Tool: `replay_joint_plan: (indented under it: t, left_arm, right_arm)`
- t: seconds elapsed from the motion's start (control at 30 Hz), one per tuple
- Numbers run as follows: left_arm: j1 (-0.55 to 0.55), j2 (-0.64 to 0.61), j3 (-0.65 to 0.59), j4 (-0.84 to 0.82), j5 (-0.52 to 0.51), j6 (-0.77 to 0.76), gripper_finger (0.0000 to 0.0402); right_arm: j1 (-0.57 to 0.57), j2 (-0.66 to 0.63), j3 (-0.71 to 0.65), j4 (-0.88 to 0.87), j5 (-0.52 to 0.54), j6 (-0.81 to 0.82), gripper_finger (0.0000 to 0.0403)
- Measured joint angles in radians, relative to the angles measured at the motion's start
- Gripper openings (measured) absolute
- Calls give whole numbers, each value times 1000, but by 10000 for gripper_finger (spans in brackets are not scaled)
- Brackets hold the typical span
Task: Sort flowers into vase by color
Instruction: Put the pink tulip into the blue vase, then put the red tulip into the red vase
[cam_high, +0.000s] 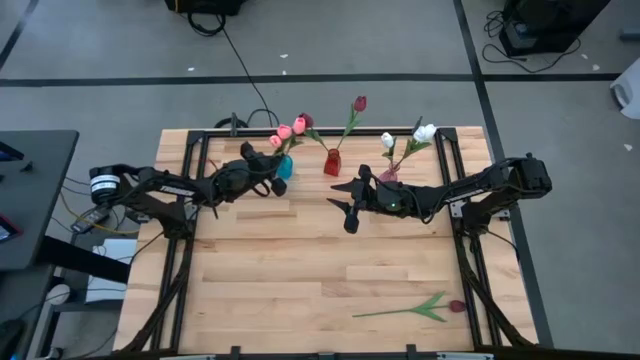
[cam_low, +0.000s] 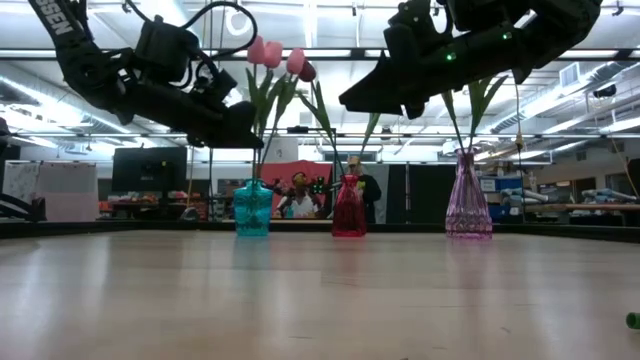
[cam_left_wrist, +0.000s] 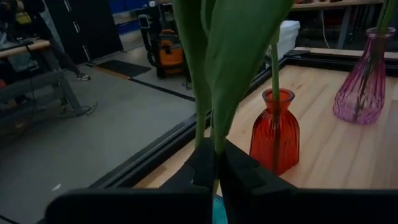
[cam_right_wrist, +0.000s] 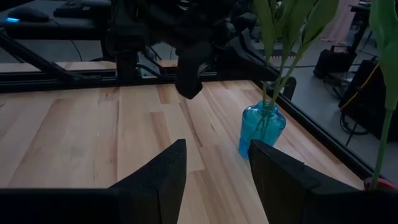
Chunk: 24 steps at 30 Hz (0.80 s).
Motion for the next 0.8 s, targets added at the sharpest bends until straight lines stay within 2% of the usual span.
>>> replay_joint_plan:
  t: [0.13, 0.43, 0.63, 0.8]
  left_arm:
    - [-2, -13, -1, -28, 0, -19, 43]
    - [-22, -42, -3, -92, -4, -7, 144]
    - [-96, -144, -3, -163, -101, 81, 154]
    - [-218, -253, -3, -233, -249, 136, 154]
  right_arm:
    - [0, 0, 0, -2, 0, 0, 185]
    - [0, 0, 0, -18, 0, 0, 185]
    - [0, -28, -1, -93, 3, 0, 185]
    - [10, -123, 0, -249, 49, 24, 185]
